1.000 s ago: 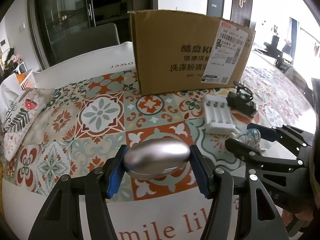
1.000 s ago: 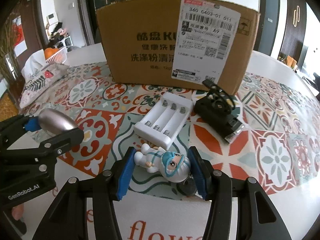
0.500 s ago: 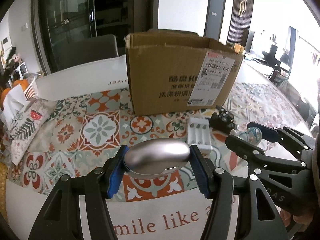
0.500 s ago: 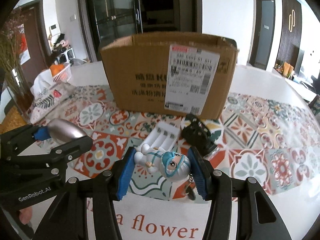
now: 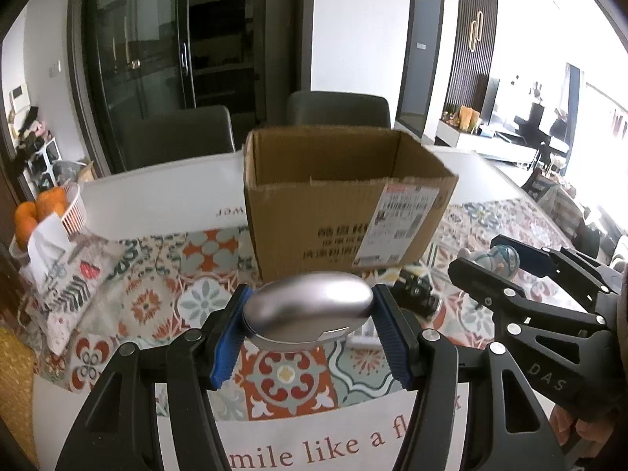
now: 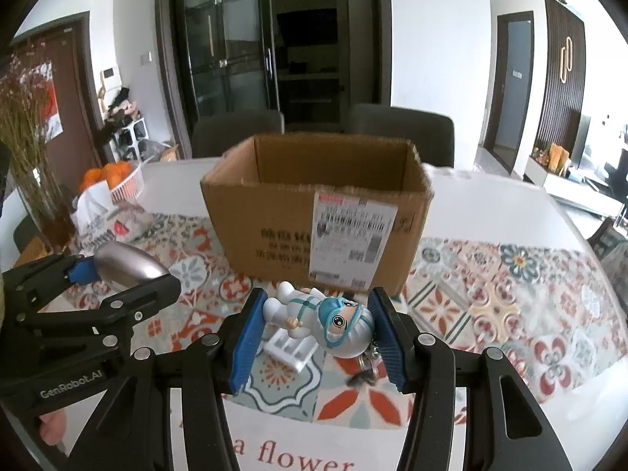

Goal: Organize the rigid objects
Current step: 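Lift the silver case and figurine with both tools over the box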

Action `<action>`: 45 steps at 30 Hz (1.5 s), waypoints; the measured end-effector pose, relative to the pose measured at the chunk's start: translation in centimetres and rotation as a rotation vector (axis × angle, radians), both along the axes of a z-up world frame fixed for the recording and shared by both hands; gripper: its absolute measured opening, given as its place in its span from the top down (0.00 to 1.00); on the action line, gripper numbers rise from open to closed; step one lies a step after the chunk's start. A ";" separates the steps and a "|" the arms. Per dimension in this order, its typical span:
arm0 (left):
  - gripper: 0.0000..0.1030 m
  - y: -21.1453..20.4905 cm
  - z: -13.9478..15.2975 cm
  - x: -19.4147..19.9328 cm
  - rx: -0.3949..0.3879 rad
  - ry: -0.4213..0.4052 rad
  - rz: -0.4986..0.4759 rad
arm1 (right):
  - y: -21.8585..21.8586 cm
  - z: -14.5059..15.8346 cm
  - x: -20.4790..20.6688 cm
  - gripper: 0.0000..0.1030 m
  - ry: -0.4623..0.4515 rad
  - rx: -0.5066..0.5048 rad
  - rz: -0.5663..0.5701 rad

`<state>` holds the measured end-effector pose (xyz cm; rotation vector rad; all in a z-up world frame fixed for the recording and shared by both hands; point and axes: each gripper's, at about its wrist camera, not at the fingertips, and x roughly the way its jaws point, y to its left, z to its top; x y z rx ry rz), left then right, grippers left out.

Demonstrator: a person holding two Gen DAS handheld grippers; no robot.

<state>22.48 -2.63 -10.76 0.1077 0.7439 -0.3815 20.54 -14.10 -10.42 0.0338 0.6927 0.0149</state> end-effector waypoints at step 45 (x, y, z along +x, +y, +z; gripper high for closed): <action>0.41 -3.7 6.7 14.8 -0.011 0.066 0.052 | -3.1 8.3 15.0 0.48 -0.037 0.080 0.062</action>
